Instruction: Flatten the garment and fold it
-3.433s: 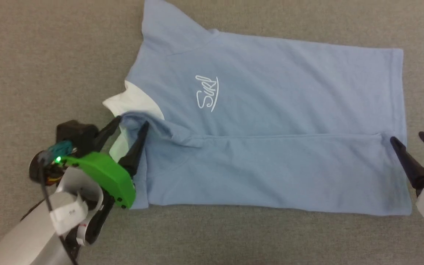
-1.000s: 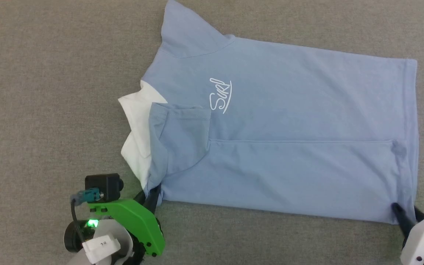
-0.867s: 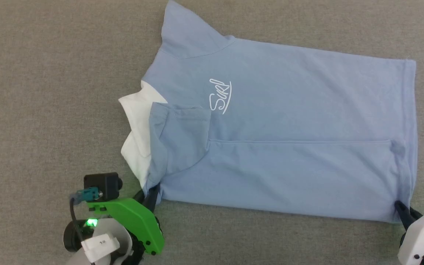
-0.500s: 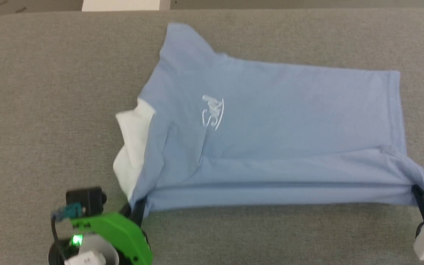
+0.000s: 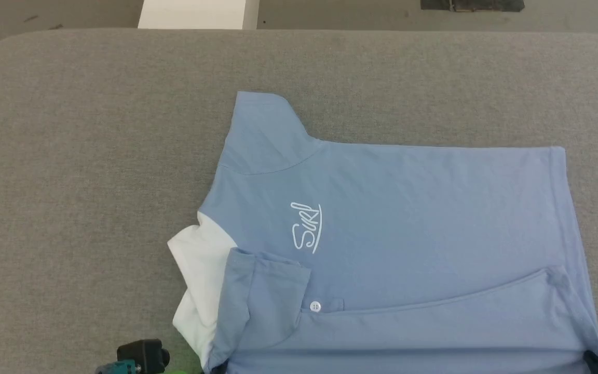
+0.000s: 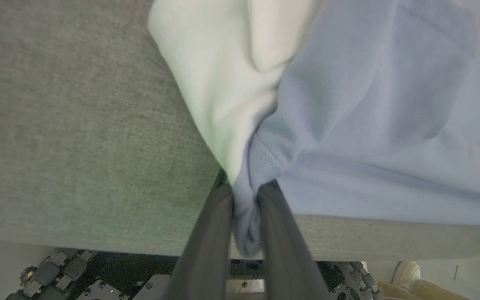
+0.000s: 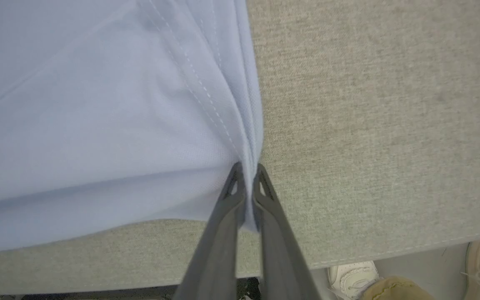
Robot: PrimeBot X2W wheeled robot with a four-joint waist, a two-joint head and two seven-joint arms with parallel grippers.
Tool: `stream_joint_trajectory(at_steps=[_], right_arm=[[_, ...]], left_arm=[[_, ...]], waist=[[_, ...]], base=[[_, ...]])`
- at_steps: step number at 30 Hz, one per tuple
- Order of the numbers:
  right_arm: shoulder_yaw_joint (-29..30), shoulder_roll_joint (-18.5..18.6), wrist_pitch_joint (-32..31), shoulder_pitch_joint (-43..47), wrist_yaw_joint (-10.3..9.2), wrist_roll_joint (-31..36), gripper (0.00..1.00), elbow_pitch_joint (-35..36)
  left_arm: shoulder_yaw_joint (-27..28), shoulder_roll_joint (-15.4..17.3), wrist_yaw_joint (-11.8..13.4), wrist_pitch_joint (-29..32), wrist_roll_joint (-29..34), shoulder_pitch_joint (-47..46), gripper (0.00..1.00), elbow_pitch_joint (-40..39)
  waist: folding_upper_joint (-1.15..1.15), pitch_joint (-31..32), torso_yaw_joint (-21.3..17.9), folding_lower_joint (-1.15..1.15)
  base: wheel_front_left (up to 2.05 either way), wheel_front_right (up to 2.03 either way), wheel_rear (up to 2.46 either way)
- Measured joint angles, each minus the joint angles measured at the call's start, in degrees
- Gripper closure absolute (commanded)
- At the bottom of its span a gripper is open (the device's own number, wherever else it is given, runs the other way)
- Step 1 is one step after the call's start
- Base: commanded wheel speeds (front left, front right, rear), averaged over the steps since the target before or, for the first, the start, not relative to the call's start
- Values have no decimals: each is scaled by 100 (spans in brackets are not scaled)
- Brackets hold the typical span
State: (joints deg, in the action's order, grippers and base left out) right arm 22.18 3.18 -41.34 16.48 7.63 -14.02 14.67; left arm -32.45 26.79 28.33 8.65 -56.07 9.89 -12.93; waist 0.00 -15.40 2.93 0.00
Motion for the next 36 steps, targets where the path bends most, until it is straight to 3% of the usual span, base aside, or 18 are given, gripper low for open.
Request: stream_joint_trajectory(at_steps=[1, 2, 3, 4, 5, 11, 19, 24, 27, 30, 31, 36], right_arm=[[2, -7, 41, -1, -1, 1, 100, -34], [7, -14, 96, -3, -1, 4, 100, -64], [-3, -16, 165, -12, -1, 20, 100, -85], [-18, -16, 229, -24, -1, 32, 35, -97], [-24, -19, 293, -42, -1, 37, 0, -116], [2, -19, 468, -196, -3, -96, 0, -9], [181, -14, 1260, -515, -5, 10, 0, 646], [-9, -20, 2343, -842, -7, 348, 0, 877], [-118, -24, 3059, -945, -5, 651, 0, 867], [-164, -27, 3509, -946, -5, 733, 0, 670], [-256, -27, 3686, -971, -5, 734, 0, 514], [-371, -26, 3747, -1243, -5, 740, 0, 517]], left_arm=[[21, -46, -53, -65, -1, -15, 100, 92], [26, -93, -97, -127, 0, -40, 94, 175], [23, -119, -148, -163, 1, -62, 33, 258], [32, -135, -177, -189, 1, -81, 0, 316], [58, -148, -188, -241, 1, -105, 0, 376], [411, -145, -240, -521, -111, -137, 0, 341], [1230, 265, -67, -1151, -107, 247, 0, -804], [1321, 420, 7, -1833, 681, 85, 0, -1148], [1129, 435, -2, -2163, 1510, -278, 0, -1072], [954, 277, 49, -2291, 2203, -655, 0, -899], [849, 154, 21, -2306, 2548, -921, 0, -745], [770, 409, -378, -1922, 2663, -1818, 0, -565]], waist=[[0, 22, 12, 0], [0, 47, 22, 0], [0, 73, 31, 0], [0, 97, 37, 0], [0, 127, 44, 0], [0, 306, 47, 0], [0, 422, -23, 0], [0, 390, -80, 0], [0, 383, -124, 0], [0, 362, -168, 0], [0, 301, -208, 0], [0, 78, -244, 0]], base=[[0, 0, 0], [0, 0, 0], [0, 0, 0], [0, 0, 0], [0, 0, 0], [0, 0, 0], [0, 0, 0], [0, 0, 0], [0, 0, 0], [0, 0, 0], [0, 0, 0], [0, 0, 0]])
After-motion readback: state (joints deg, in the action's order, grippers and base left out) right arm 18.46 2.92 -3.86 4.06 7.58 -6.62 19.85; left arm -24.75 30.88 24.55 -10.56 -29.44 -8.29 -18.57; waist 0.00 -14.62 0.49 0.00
